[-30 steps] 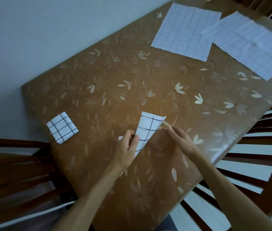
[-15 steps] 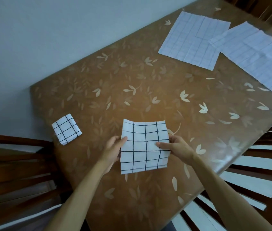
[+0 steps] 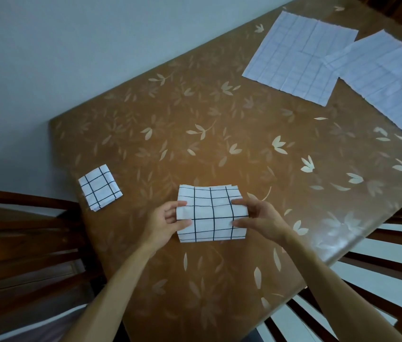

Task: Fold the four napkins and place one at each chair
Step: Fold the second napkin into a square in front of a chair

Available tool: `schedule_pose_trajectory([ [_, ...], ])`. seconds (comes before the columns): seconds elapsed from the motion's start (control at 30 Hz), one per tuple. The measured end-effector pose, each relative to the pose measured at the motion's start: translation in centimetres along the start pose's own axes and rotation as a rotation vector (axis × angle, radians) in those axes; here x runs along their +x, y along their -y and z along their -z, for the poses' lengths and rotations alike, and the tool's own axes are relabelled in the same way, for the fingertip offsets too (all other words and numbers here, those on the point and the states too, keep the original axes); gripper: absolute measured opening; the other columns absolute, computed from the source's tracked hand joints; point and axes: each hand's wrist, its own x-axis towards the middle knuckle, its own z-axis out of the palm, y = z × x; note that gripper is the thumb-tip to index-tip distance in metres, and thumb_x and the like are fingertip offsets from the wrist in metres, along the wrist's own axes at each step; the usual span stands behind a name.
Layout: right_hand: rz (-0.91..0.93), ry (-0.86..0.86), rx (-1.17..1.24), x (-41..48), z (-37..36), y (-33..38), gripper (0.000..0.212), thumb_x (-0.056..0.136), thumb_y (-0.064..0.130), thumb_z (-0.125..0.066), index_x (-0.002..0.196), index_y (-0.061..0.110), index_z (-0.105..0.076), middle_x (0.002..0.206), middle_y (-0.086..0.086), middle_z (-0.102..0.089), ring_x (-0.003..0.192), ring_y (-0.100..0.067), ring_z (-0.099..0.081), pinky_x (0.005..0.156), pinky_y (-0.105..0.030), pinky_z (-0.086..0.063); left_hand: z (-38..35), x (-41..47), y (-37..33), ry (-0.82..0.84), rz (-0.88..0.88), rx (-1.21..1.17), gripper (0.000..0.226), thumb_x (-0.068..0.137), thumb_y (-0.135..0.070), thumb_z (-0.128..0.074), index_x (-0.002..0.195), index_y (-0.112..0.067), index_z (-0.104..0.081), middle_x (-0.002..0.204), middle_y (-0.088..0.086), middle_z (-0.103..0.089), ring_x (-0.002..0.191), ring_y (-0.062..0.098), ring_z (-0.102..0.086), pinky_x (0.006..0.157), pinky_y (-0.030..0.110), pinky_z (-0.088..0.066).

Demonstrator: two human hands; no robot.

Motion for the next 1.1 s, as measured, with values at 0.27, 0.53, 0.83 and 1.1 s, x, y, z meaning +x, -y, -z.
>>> schedule_pose_trajectory([
  [0.27,0.148,-0.155,-0.513,-0.3,-0.3,2.4,0.017,0.076,0.022,-0.081,0.089,0.026,-0.071,0.084,0.007,-0.066,0.077,-0.007,-0.062,0.067,-0.019,-0.047,-0.1,-1.0,-1.7,-0.216,-0.342,0.592,0.031,0.075,-0.009,-0.082,0.102,-0.022,-0.073,0.090,-0.006,-0.065,0.074,0.010,-0.062,0.066,0.011,-0.045],
  [0.53,0.459,-0.186,-0.611,-1.5,-0.9,4.9,0.013,0.074,0.019,-0.079,0.078,0.028,-0.070,0.121,0.006,-0.055,0.118,-0.010,-0.042,0.098,-0.029,-0.032,-1.5,-1.4,-2.6,-0.157,-0.507,0.804,0.024,0.075,-0.019,-0.082,0.094,-0.016,-0.068,0.122,-0.004,-0.049,0.104,0.010,-0.051,0.078,0.018,-0.038],
  [0.83,0.447,-0.235,-0.568,-2.8,-0.9,8.6,0.046,0.082,0.038,-0.076,0.122,0.023,-0.060,0.112,0.013,-0.059,0.101,-0.001,-0.045,0.088,-0.026,-0.038,-4.0,-1.2,-3.0,0.016,-0.363,0.323,0.015,0.095,-0.024,-0.064,0.091,-0.011,-0.069,0.073,0.001,-0.068,0.066,0.007,-0.063,0.058,0.020,-0.047],
  [1.1,-0.044,0.060,0.051,-2.8,0.0,4.7,0.058,0.085,0.060,-0.062,0.128,0.022,-0.056,0.113,0.007,-0.071,0.102,-0.011,-0.069,0.094,-0.040,-0.055,-5.0,-1.1,-2.8,0.015,-0.041,-0.190,0.023,0.089,-0.022,-0.071,0.112,-0.017,-0.068,0.105,-0.001,-0.076,0.096,0.016,-0.073,0.082,0.037,-0.060],
])
